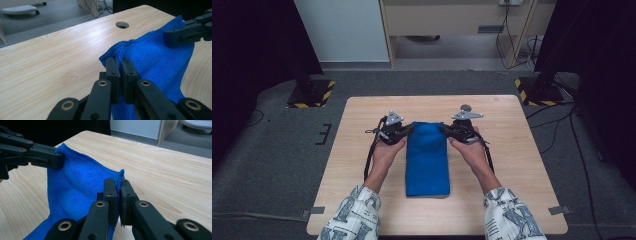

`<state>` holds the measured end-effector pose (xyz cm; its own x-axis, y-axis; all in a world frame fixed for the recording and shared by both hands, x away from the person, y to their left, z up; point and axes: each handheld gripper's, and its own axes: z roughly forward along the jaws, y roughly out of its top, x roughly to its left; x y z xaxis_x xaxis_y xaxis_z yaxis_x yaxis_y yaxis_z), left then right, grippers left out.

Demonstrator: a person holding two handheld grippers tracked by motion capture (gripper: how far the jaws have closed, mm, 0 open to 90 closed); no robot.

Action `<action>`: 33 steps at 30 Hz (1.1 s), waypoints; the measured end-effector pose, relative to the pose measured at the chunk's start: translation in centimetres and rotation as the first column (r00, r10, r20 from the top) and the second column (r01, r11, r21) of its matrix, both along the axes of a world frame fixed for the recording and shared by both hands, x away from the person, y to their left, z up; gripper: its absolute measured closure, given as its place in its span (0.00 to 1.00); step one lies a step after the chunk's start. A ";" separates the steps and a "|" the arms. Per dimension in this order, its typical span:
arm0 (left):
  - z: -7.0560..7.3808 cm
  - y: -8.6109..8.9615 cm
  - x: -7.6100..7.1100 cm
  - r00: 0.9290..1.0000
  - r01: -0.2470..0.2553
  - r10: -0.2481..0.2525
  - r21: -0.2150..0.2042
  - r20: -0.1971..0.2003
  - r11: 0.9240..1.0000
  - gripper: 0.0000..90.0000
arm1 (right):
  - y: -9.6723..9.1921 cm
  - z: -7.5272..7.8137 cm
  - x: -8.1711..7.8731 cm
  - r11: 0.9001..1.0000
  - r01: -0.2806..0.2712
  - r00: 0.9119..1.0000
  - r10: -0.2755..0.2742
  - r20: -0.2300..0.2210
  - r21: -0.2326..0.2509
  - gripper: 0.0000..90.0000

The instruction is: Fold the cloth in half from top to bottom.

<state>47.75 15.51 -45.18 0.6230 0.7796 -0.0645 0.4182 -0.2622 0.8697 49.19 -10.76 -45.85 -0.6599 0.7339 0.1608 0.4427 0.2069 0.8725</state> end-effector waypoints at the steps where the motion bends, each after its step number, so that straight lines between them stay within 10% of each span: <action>1: 0.0 0.0 0.0 1.000 -0.002 0.002 -0.006 0.001 1.000 0.96 | 0.0 0.0 0.0 1.000 -0.002 1.000 0.002 0.001 0.000 0.96; 33: -0.1 0.5 -2.3 0.999 0.036 -0.036 -0.008 0.001 0.999 0.95 | -0.2 -0.2 -2.6 0.999 -0.053 0.999 0.053 0.009 0.007 0.95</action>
